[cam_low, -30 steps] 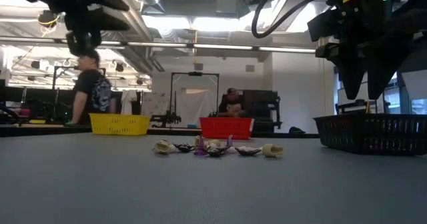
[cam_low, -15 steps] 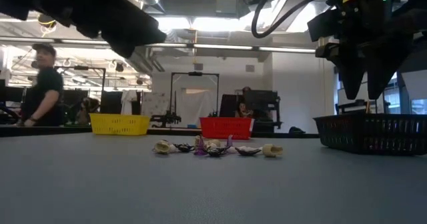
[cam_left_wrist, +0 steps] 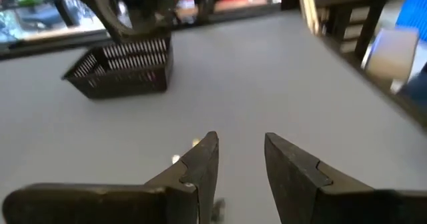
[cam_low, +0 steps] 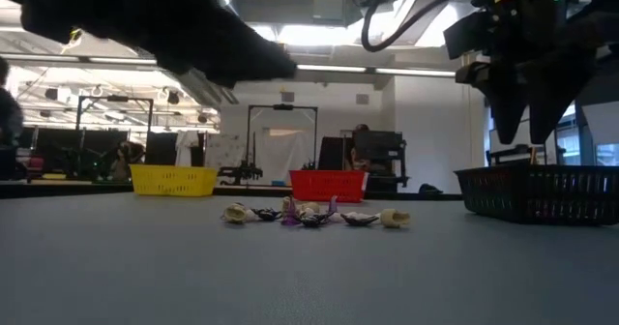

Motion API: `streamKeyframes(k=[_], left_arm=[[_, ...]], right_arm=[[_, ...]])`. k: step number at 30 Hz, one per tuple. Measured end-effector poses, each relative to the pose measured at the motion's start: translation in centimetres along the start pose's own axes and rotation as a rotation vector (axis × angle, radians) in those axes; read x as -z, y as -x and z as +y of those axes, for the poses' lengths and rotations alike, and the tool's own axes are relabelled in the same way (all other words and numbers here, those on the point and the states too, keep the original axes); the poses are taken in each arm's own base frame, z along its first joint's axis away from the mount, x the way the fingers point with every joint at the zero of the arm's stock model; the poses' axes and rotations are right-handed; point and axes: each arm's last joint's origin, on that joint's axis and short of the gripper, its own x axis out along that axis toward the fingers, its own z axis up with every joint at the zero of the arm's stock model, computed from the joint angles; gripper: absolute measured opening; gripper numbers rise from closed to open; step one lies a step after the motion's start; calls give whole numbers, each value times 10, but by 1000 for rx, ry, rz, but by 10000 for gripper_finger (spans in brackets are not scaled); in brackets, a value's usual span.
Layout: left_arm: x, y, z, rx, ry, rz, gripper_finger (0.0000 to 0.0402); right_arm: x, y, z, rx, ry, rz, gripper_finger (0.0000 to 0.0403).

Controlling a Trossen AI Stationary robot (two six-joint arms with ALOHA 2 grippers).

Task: Sort Halloween decoration
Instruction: Put the yellow skull toy into the yellow bin

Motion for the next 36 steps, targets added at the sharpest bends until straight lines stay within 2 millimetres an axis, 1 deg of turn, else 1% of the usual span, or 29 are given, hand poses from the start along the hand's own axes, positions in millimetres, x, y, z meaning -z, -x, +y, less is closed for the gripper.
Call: streamKeyframes(k=[3,5,8,12,17,26,36], left_arm=[[4,-8,-3,-1,-41,115,114],[9,-10,-4,-3,-69,202,114],[15,-9,-3,-12,-91,286,114],[22,-7,-2,-26,-76,359,114],[25,-6,-1,-31,-82,392,114],[25,-6,1,-76,-89,390,114],[25,-6,1,-78,-83,390,114]], right_arm=[[0,0,0,0,0,0,198],[0,0,0,0,0,0,198],[0,0,0,0,0,0,198],[0,0,0,0,0,-1,198],[0,0,0,0,0,-2,198],[0,0,0,0,0,-2,198],[0,0,0,0,0,-3,198]])
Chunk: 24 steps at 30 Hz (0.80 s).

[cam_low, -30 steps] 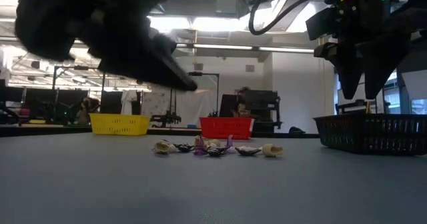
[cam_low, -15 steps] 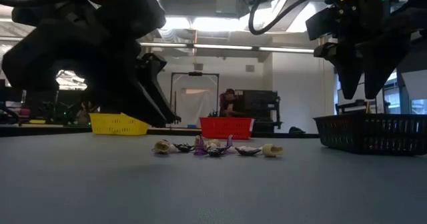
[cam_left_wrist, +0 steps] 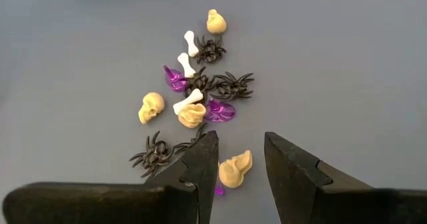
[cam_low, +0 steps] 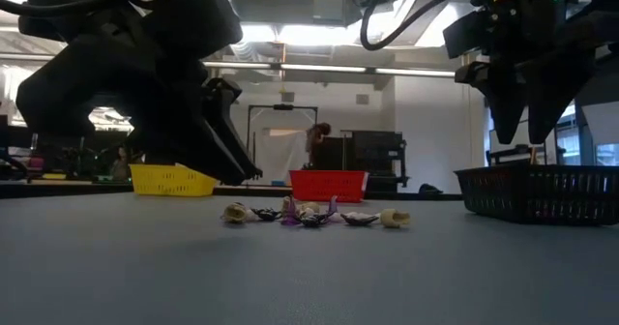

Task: Sort Halloween decoration
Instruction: Put the yellow skull toy into the yellow bin

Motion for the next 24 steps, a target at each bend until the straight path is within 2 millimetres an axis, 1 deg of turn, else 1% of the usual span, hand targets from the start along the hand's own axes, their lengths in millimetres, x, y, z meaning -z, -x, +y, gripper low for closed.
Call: streamKeyframes(k=[5,12,21,24], left_arm=[[4,-4,-1,-2,-6,20,114],[19,-21,-6,-15,-1,74,115],[19,-21,-6,-17,0,81,114],[20,-22,-6,-19,35,83,114]], right_arm=[[0,0,0,0,0,0,198],[0,0,0,0,0,0,198],[0,0,0,0,0,-1,198],[0,0,0,0,0,-1,198]])
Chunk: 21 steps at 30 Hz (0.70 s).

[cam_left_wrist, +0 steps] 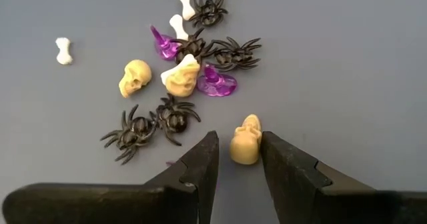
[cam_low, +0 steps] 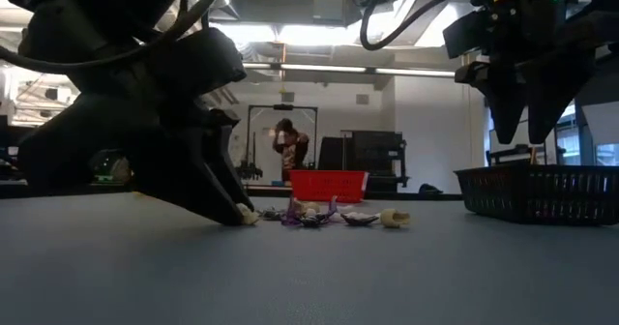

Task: Sort Halloween decoration
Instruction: Put the yellow skull toy into the yellow bin

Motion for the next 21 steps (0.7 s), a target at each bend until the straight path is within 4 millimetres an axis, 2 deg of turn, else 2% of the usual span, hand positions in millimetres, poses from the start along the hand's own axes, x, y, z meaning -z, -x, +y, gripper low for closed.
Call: streamKeyframes(k=[12,21], left_arm=[[0,0,0,4,15,-10,111],[-1,0,0,6,16,-13,68]], right_arm=[[0,0,0,0,0,0,198],[0,0,0,0,0,0,198]])
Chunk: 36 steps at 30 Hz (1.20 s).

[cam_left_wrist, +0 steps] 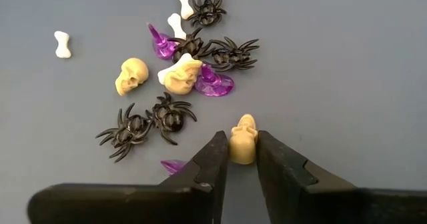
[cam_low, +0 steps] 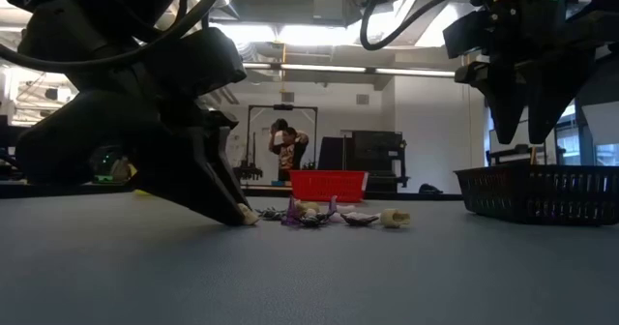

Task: Sort Halloween decoration
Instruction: Put the yellow skull toy into the yellow bin

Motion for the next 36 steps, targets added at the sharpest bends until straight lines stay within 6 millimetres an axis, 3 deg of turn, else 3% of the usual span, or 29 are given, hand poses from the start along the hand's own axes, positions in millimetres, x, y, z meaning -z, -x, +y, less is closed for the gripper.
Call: streamKeyframes(k=[24,36], left_arm=[[-4,0,-1,7,19,-39,50],[-12,0,-2,17,166,-63,50]], right_arm=[[0,0,0,0,0,0,198],[0,0,0,0,0,0,198]])
